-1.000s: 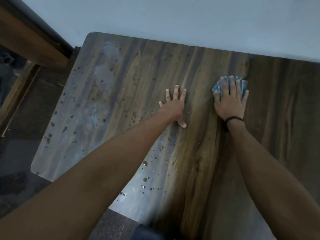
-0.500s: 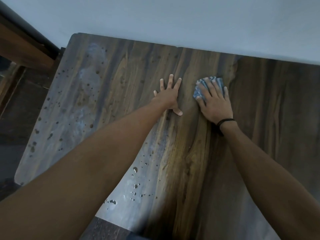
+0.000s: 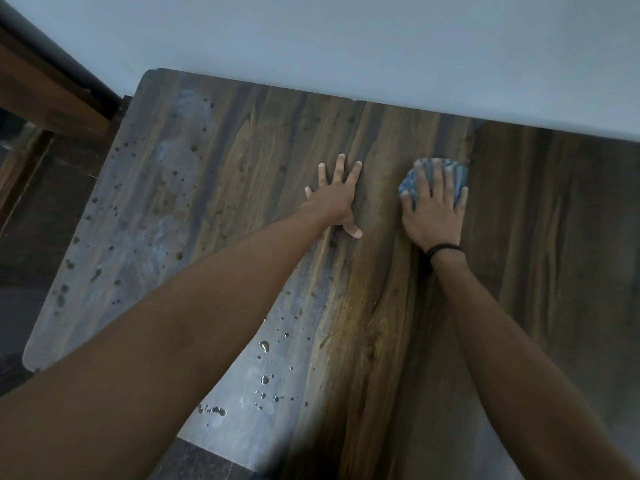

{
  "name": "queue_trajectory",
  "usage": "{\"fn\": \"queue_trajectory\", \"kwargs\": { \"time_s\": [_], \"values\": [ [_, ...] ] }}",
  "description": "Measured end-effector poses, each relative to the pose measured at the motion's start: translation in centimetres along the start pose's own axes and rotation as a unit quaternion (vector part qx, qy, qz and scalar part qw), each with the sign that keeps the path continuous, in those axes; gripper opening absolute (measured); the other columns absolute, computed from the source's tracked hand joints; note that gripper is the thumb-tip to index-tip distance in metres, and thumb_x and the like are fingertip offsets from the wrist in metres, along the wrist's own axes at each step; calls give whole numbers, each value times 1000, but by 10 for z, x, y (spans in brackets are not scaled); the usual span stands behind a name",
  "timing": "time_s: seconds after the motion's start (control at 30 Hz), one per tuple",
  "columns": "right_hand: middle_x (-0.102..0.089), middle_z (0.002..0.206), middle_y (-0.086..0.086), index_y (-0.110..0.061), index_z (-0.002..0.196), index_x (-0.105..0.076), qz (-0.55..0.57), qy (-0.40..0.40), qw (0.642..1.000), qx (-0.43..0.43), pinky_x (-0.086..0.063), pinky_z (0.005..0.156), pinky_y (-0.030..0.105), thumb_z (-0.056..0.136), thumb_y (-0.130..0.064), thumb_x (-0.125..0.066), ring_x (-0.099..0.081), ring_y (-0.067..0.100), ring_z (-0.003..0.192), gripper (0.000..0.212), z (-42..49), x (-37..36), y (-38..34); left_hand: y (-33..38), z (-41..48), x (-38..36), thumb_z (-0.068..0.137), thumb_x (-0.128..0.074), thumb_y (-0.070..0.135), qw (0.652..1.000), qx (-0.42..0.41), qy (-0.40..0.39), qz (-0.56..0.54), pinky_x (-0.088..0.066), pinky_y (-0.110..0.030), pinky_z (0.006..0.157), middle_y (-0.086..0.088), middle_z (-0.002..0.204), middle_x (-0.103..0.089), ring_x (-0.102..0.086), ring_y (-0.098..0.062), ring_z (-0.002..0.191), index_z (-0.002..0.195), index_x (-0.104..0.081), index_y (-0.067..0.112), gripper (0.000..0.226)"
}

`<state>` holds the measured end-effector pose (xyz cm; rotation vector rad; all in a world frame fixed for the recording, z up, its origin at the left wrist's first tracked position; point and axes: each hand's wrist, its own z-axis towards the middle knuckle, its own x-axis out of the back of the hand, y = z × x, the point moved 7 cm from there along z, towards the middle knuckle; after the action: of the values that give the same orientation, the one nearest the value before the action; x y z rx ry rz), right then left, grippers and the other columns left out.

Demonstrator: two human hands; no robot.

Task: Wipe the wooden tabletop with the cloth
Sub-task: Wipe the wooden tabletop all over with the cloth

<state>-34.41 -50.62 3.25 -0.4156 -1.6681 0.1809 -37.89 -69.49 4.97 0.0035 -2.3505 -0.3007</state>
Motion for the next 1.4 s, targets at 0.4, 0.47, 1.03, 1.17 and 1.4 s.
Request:
{"fn": "queue_trajectory", "kwargs": {
  "time_s": [0.4,0.47,1.03,1.17,1.4],
  "values": [
    [-6,171,0,-31,162,-14,-11,-27,999,35,0,123,57,107,-44,-30,-1,24,157,59,46,16,12,0,2,0,63,-93,36,1000,-2,9,-2,-8,-74,112,-3,158,38,27,-43,146,157,20,27,147],
    [-13,170,-1,-33,161,-19,-38,-41,992,109,-4,123,56,108,-45,-30,-7,23,156,56,28,9,8,1,3,0,62,-93,36,1000,-4,9,0,-8,-74,111,-3,158,38,26,-43,146,157,20,27,148],
    [-3,171,0,-30,163,-12,27,20,989,-145,2,124,56,105,-43,-28,2,23,157,61,96,41,60,-2,2,0,61,-94,33,1000,-12,23,-13,-7,-74,112,-2,159,37,26,-42,146,157,18,28,147],
    [7,171,3,-25,163,-4,33,37,978,-204,5,124,56,107,-45,-23,9,24,156,63,98,30,37,-1,4,-1,61,-94,31,1000,-6,17,-13,-6,-74,112,-3,158,38,28,-43,146,157,18,27,148],
    [0,171,-2,-33,163,-8,-10,-93,989,112,4,123,52,107,-46,-31,4,20,157,61,122,-7,-69,-2,4,0,61,-94,36,1000,-6,10,4,-10,-74,112,-4,158,39,27,-44,146,156,20,27,149]
  ]
}}
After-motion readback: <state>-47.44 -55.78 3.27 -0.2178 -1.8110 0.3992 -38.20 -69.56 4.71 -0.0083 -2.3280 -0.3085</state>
